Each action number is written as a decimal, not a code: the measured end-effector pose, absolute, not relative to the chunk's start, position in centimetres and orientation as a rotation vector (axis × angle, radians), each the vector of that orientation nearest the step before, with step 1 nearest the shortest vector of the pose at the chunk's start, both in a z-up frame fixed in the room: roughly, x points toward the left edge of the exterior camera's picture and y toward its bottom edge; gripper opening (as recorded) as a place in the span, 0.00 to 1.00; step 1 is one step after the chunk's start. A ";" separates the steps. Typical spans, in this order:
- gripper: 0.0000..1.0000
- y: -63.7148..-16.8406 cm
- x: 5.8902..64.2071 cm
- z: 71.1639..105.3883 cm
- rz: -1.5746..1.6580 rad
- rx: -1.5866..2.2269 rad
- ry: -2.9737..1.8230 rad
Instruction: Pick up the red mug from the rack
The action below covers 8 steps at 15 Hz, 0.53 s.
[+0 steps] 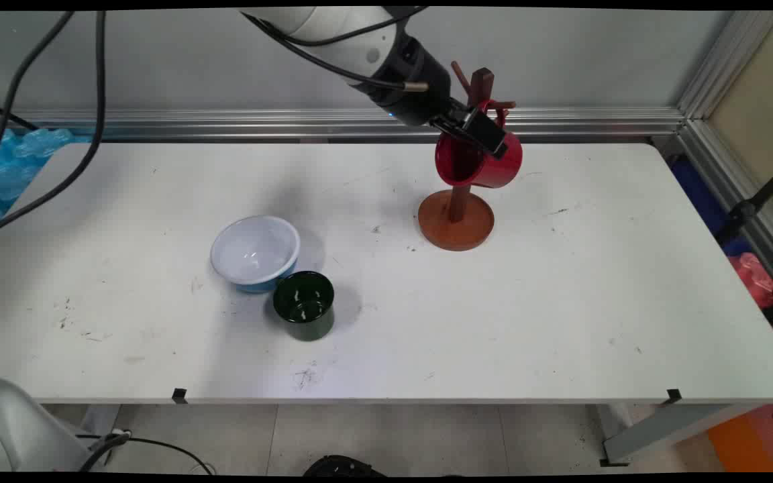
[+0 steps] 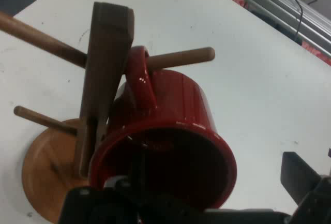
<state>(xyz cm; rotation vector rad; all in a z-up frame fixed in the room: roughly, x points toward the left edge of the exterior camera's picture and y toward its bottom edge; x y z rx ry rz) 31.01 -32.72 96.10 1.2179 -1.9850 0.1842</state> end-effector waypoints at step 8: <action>1.00 -29.6 33.8 98.8 0.158 1.067 -2.079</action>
